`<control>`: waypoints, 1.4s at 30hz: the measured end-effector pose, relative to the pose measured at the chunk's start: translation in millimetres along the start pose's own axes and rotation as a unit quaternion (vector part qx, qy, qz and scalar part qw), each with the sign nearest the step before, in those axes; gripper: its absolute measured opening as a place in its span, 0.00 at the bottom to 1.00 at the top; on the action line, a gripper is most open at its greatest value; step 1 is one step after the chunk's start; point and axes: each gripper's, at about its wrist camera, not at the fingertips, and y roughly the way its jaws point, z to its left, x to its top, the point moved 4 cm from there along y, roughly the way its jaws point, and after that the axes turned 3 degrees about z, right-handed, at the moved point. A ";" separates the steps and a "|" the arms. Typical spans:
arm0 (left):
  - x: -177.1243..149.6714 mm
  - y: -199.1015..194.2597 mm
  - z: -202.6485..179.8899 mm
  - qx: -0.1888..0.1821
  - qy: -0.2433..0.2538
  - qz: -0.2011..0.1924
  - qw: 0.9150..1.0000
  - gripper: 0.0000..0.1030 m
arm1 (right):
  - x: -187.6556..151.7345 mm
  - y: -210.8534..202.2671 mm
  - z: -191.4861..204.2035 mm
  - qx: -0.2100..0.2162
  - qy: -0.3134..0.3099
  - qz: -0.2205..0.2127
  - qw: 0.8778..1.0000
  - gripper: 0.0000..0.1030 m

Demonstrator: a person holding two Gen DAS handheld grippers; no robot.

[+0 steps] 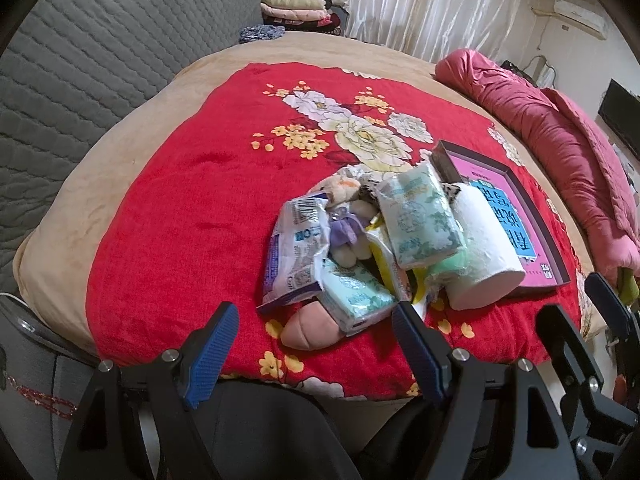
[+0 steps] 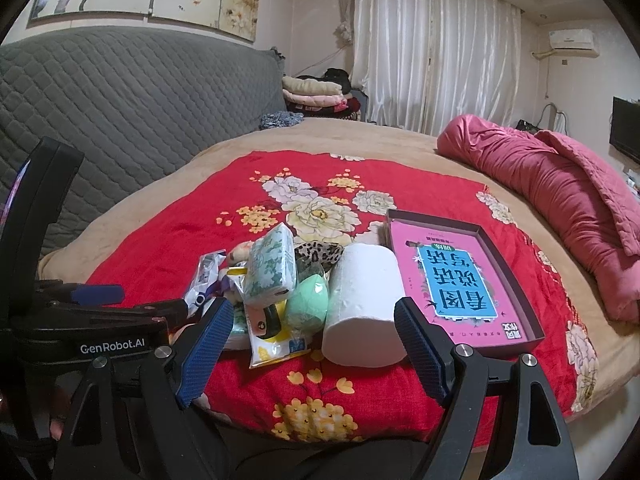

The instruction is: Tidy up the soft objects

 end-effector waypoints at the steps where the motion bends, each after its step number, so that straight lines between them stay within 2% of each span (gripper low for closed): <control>1: 0.5 0.9 2.5 0.000 -0.005 0.001 1.000 0.76 | -0.2 0.5 0.2 0.000 0.000 0.001 1.000 0.81; 14: 8.4 18.0 19.9 -0.007 -0.025 0.013 1.000 0.76 | 1.0 15.9 6.7 0.000 -0.013 0.013 1.000 0.81; 21: 17.1 33.1 26.5 -0.008 -0.030 0.022 0.999 0.76 | 9.8 40.9 8.2 0.009 -0.018 0.036 0.999 0.81; 27: 28.5 53.2 31.5 -0.015 -0.034 0.036 0.999 0.76 | 25.3 65.5 11.2 0.007 -0.029 0.044 0.999 0.81; 34: 32.2 81.3 32.3 -0.038 -0.036 0.075 0.996 0.76 | 37.1 90.9 20.2 0.009 -0.038 0.053 0.998 0.81; 42: 38.6 102.7 43.4 -0.028 -0.052 0.086 0.995 0.76 | 33.7 107.2 26.0 0.016 -0.048 0.064 0.997 0.81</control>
